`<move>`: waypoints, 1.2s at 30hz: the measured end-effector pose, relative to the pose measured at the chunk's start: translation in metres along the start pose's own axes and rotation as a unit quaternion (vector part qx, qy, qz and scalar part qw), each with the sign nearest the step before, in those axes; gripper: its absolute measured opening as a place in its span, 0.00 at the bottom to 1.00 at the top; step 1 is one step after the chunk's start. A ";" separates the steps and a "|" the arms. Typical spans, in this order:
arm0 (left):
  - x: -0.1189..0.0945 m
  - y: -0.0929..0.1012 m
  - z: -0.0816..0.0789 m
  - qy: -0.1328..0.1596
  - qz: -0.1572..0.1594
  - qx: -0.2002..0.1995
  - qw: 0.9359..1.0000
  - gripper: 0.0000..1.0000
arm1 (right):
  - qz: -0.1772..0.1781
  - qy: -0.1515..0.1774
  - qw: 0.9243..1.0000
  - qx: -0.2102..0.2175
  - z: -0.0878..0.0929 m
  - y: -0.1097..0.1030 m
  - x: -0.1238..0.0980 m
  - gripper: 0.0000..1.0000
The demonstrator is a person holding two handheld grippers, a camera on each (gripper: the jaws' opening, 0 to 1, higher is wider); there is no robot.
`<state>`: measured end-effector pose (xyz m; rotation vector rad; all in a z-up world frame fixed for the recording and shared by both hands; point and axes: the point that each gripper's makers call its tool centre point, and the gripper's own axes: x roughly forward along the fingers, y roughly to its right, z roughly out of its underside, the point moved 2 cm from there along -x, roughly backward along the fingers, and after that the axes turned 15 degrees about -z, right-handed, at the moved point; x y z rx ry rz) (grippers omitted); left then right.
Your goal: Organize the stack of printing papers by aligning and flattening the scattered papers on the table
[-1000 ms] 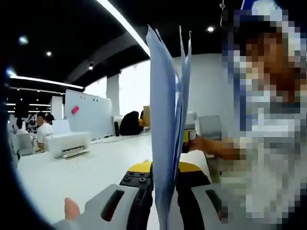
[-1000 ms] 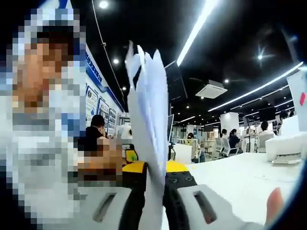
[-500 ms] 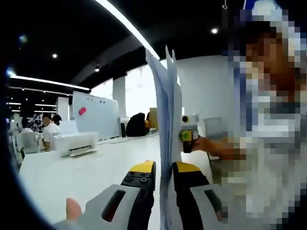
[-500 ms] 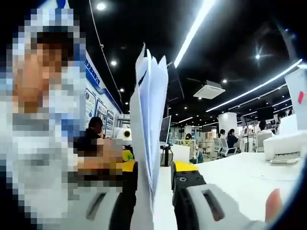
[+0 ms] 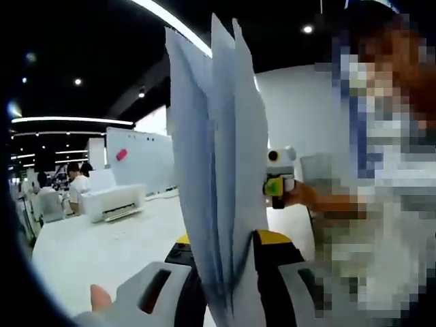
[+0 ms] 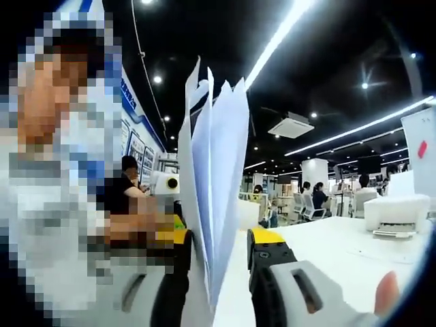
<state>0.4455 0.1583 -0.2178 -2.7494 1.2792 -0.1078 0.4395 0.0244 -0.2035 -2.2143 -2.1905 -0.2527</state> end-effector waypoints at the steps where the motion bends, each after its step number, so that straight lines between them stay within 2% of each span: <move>1: 0.002 0.000 -0.001 0.002 -0.003 -0.003 1.000 0.29 | 0.002 0.000 1.000 0.001 0.000 0.000 -0.002 0.29; 11: 0.014 0.002 -0.004 0.020 -0.044 -0.006 0.999 0.32 | 0.014 0.000 1.000 -0.001 -0.003 0.000 -0.009 0.30; 14: 0.014 0.004 -0.005 0.022 -0.037 0.003 0.999 0.31 | 0.007 0.004 1.000 0.000 -0.005 -0.003 -0.008 0.27; 19: 0.008 0.000 -0.007 0.022 -0.032 0.006 0.999 0.30 | -0.007 0.010 1.000 -0.003 -0.008 -0.009 -0.006 0.11; 24: 0.012 -0.001 -0.006 0.021 -0.035 0.002 0.999 0.31 | -0.013 0.013 1.000 0.002 -0.007 -0.009 -0.001 0.09; 28: 0.011 -0.004 -0.004 0.023 -0.032 -0.007 0.999 0.30 | -0.023 0.017 1.000 0.007 -0.008 -0.013 -0.002 0.00; 32: 0.006 -0.005 -0.005 0.026 -0.028 -0.008 0.999 0.30 | -0.027 0.017 0.999 0.009 -0.009 -0.012 -0.001 0.00; 36: -0.007 -0.015 -0.013 0.037 -0.036 -0.007 0.999 0.31 | -0.036 0.019 0.999 0.010 -0.017 -0.014 -0.002 0.00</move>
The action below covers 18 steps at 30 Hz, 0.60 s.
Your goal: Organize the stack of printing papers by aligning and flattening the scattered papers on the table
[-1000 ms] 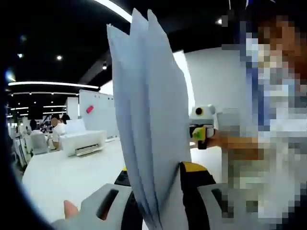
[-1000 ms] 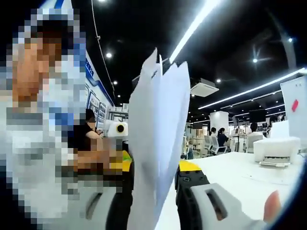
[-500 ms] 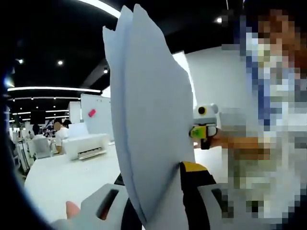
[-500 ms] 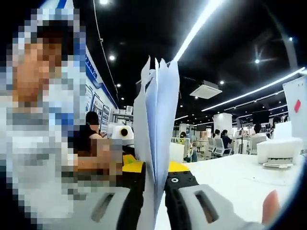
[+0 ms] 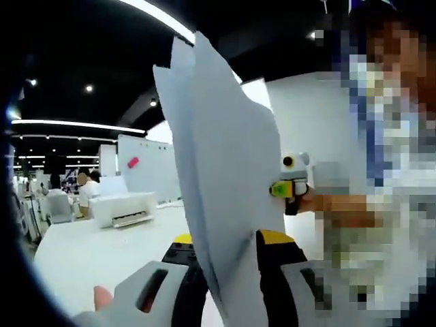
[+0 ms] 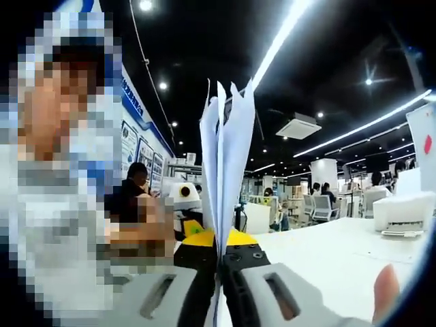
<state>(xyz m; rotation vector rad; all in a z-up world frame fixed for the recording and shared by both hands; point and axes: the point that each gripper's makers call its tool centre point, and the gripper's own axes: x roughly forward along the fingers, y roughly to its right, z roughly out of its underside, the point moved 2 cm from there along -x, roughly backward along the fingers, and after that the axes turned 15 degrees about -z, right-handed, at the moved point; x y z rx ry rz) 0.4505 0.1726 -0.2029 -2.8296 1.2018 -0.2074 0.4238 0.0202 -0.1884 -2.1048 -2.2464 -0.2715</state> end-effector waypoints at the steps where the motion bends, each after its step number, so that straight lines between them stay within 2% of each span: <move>1: -0.003 -0.002 -0.001 -0.001 0.002 0.002 1.000 0.31 | -0.002 -0.006 1.000 -0.003 -0.002 0.000 -0.001 0.00; 3: -0.011 -0.006 -0.006 -0.003 0.012 0.015 1.000 0.32 | -0.011 -0.026 1.000 -0.007 -0.006 0.000 -0.004 0.00; 6: -0.024 -0.018 -0.028 -0.005 0.023 0.039 0.999 0.35 | -0.034 -0.070 0.997 -0.010 -0.014 0.000 -0.007 0.00; 8: -0.032 -0.028 -0.047 -0.023 0.030 0.048 0.998 0.47 | -0.045 -0.096 0.994 -0.015 -0.020 0.003 -0.007 0.00; 12: -0.046 -0.047 -0.064 -0.060 0.026 0.096 0.993 0.61 | -0.075 -0.157 0.985 -0.019 -0.039 0.005 -0.002 0.00; 15: -0.045 -0.054 -0.083 -0.062 0.038 0.080 0.994 0.67 | -0.097 -0.197 0.975 -0.029 -0.047 0.003 0.006 0.00; 16: -0.044 -0.052 -0.092 -0.057 0.053 0.052 0.996 0.70 | -0.100 -0.202 0.974 -0.023 -0.049 0.003 0.009 0.00; 18: -0.042 -0.044 -0.106 -0.053 0.090 0.033 0.994 0.79 | -0.113 -0.221 0.969 -0.015 -0.050 0.001 0.014 0.00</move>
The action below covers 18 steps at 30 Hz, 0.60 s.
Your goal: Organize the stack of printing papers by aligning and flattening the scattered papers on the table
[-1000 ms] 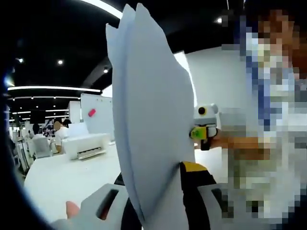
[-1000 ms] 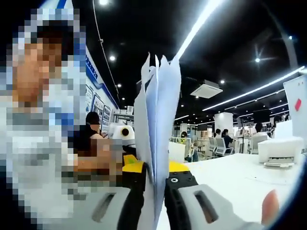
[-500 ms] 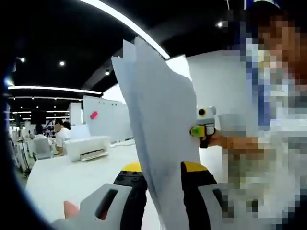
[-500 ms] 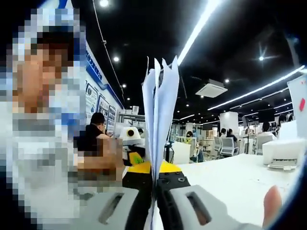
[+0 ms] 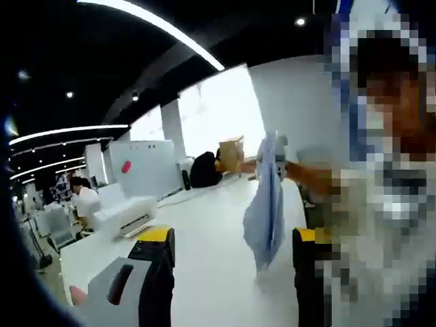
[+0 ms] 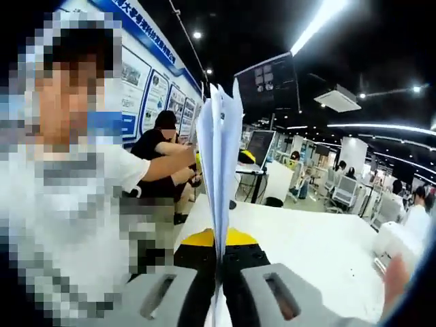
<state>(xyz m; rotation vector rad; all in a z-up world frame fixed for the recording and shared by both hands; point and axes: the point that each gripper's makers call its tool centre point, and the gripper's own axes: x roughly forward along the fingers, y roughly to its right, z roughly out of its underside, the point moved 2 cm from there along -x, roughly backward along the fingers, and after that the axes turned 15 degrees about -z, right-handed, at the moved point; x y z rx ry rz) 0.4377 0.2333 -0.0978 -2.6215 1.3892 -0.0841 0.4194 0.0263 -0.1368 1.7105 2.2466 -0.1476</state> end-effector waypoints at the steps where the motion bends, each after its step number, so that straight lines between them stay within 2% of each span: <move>1: 0.002 0.002 -0.007 0.009 0.013 -0.001 1.000 0.80 | -0.005 -0.011 1.000 -0.004 0.000 0.000 0.002 0.00; 2: 0.002 0.008 -0.011 0.009 0.037 -0.003 0.999 0.80 | -0.004 -0.017 1.000 -0.004 0.000 0.001 0.003 0.00; 3: 0.002 0.019 -0.017 0.016 0.074 -0.021 0.997 0.80 | -0.013 -0.020 1.000 0.003 -0.002 0.001 0.007 0.00; 4: 0.005 0.024 -0.019 0.022 0.087 -0.038 0.995 0.82 | -0.016 -0.023 1.000 0.003 -0.002 0.001 0.008 0.00; 6: 0.011 0.033 -0.016 0.014 0.107 -0.041 0.993 0.84 | -0.022 -0.036 0.999 0.003 -0.003 0.003 0.012 0.00; 9: 0.023 0.043 -0.004 -0.011 0.119 -0.031 0.992 0.85 | -0.027 -0.055 0.998 0.007 -0.002 0.007 0.019 0.00; 12: 0.033 0.049 0.003 -0.030 0.109 -0.018 0.993 0.81 | -0.025 -0.078 0.997 0.016 0.005 0.013 0.025 0.00; 13: 0.035 0.051 0.004 -0.033 0.107 -0.013 0.994 0.77 | -0.024 -0.082 0.996 0.017 0.006 0.014 0.027 0.00; 15: 0.041 0.048 0.010 -0.046 0.081 0.007 0.996 0.57 | -0.024 -0.090 0.995 0.021 0.010 0.016 0.033 0.00; 16: 0.042 0.054 0.017 -0.053 0.093 0.025 0.994 0.50 | -0.028 -0.090 0.995 0.027 0.011 0.017 0.035 0.00; 17: 0.045 0.052 0.025 -0.066 0.076 0.033 0.994 0.41 | -0.030 -0.089 0.995 0.031 0.012 0.018 0.037 0.00; 18: 0.045 0.052 0.032 -0.076 0.079 0.049 0.993 0.35 | -0.030 -0.090 0.995 0.032 0.013 0.018 0.038 0.00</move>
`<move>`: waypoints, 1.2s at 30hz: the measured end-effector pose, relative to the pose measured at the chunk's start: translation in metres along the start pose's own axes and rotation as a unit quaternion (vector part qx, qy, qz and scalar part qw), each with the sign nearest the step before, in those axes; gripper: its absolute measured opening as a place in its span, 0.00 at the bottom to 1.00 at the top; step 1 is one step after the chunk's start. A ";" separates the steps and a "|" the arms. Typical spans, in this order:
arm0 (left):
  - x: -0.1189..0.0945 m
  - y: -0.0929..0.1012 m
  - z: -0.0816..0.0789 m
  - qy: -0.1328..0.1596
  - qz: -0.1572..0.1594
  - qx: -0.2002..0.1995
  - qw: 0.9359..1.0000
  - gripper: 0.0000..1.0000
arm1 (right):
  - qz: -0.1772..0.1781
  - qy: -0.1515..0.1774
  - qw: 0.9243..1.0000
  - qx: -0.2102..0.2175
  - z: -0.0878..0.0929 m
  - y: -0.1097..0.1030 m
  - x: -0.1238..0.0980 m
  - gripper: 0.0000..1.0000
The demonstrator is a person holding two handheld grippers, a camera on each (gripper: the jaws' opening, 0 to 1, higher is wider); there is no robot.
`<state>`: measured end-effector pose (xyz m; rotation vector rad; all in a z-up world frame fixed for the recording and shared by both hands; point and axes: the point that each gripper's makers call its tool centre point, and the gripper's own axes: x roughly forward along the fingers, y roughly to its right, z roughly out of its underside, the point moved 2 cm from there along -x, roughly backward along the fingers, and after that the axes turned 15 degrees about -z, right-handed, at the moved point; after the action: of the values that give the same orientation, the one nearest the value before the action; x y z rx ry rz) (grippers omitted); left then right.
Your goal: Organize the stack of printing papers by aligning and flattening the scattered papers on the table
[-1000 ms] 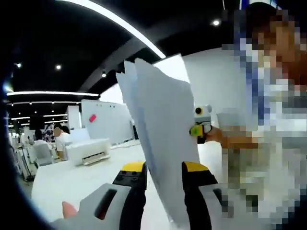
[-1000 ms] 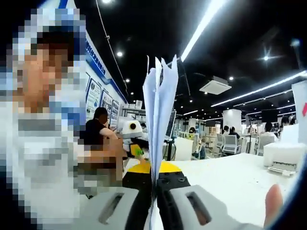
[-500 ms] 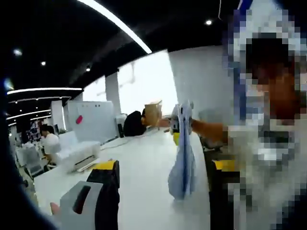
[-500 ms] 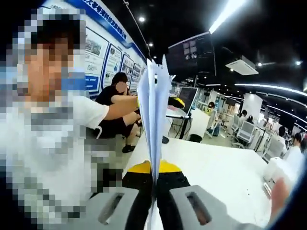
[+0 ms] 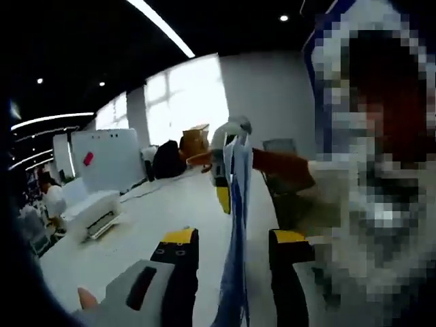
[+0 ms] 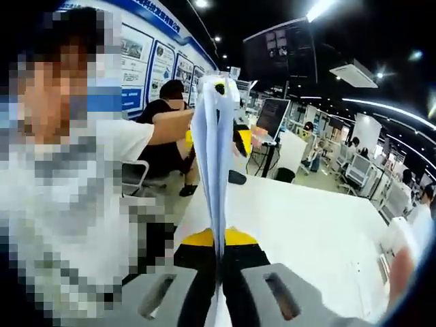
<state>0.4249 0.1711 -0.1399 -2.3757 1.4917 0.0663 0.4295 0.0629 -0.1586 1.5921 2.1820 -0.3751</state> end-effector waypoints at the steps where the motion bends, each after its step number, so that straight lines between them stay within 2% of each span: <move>1: 0.002 0.001 0.006 -0.009 -0.003 0.008 1.000 0.26 | 0.000 0.000 1.000 0.000 0.000 0.001 0.001 0.00; 2: 0.004 -0.001 0.011 -0.018 -0.014 0.010 1.000 0.21 | -0.001 0.001 1.000 0.000 0.000 0.001 0.002 0.00; 5: 0.007 0.004 0.014 -0.012 -0.005 -0.006 1.000 0.07 | -0.002 -0.002 1.000 0.001 0.000 0.000 0.004 0.00; 6: 0.006 0.004 0.014 -0.012 -0.006 -0.012 1.000 0.06 | 0.005 -0.007 1.000 -0.001 0.001 0.002 0.002 0.00; 8: 0.004 0.006 0.009 0.012 -0.002 -0.039 0.999 0.06 | 0.002 -0.004 1.000 -0.002 0.000 -0.001 -0.001 0.00; 9: 0.003 0.006 0.008 0.017 -0.005 -0.047 0.999 0.06 | 0.015 0.021 1.000 -0.009 -0.006 0.002 -0.006 0.00; 10: 0.000 0.004 0.004 0.035 -0.007 -0.050 0.998 0.06 | 0.021 0.028 0.999 -0.009 -0.008 0.002 -0.008 0.06; 11: -0.005 0.003 0.000 0.055 -0.005 -0.055 0.997 0.06 | 0.037 0.047 0.998 -0.018 -0.012 0.004 -0.018 0.15; 12: -0.011 -0.003 -0.004 0.082 -0.019 -0.073 0.994 0.06 | 0.056 0.072 0.996 -0.013 -0.015 0.005 -0.027 0.25; 14: -0.024 -0.008 -0.007 0.118 -0.024 -0.092 0.988 0.06 | 0.066 0.117 0.991 -0.007 -0.013 -0.003 -0.046 0.25; 15: -0.032 -0.013 -0.010 0.143 -0.034 -0.108 0.983 0.06 | 0.088 0.147 0.985 -0.015 -0.010 -0.004 -0.058 0.27; 17: -0.044 -0.022 -0.010 0.167 -0.047 -0.120 0.977 0.06 | 0.131 0.191 0.973 -0.016 0.006 -0.007 -0.078 0.29; 19: -0.052 -0.027 -0.013 0.190 -0.049 -0.136 0.971 0.06 | 0.158 0.253 0.954 -0.010 0.022 -0.013 -0.091 0.34; 20: -0.054 -0.027 -0.014 0.194 -0.049 -0.137 0.970 0.06 | 0.164 0.306 0.938 -0.002 0.029 -0.018 -0.098 0.41; 21: -0.055 -0.028 -0.016 0.201 -0.052 -0.137 0.969 0.06 | 0.164 0.362 0.918 0.006 0.029 -0.020 -0.102 0.46; 23: -0.055 -0.026 -0.021 0.212 -0.055 -0.126 0.968 0.06 | 0.158 0.416 0.895 0.030 0.040 -0.024 -0.101 0.58; 24: -0.053 -0.027 -0.024 0.216 -0.058 -0.122 0.967 0.06 | 0.152 0.436 0.886 0.037 0.046 -0.024 -0.096 0.60; 26: -0.051 -0.026 -0.028 0.224 -0.056 -0.119 0.966 0.06 | 0.164 0.448 0.878 0.046 0.059 -0.018 -0.083 0.62; 27: -0.050 -0.028 -0.030 0.229 -0.057 -0.121 0.964 0.06 | 0.162 0.441 0.882 0.043 0.064 -0.016 -0.072 0.62; 28: -0.050 -0.027 -0.033 0.236 -0.049 -0.132 0.961 0.06 | 0.162 0.443 0.881 0.045 0.067 -0.013 -0.065 0.62; 29: -0.049 -0.028 -0.036 0.242 -0.047 -0.144 0.958 0.06 | 0.160 0.451 0.877 0.048 0.067 -0.008 -0.060 0.62; 31: -0.048 -0.028 -0.038 0.251 -0.041 -0.141 0.957 0.06 | 0.146 0.461 0.874 0.044 0.062 -0.002 -0.047 0.63; 34: -0.048 -0.029 -0.039 0.259 -0.031 -0.152 0.953 0.06 | 0.123 0.484 0.866 0.019 0.048 0.004 -0.037 0.58; 35: -0.048 -0.029 -0.037 0.259 -0.029 -0.154 0.953 0.06 | 0.108 0.499 0.860 0.023 0.044 0.003 -0.036 0.49; 36: -0.047 -0.030 -0.036 0.259 -0.032 -0.157 0.953 0.06 | 0.097 0.499 0.861 0.028 0.043 0.002 -0.034 0.32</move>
<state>0.4252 0.2130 -0.0880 -2.8483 1.7293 -0.3961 0.4476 0.0160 -0.1802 2.3469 2.6294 0.6123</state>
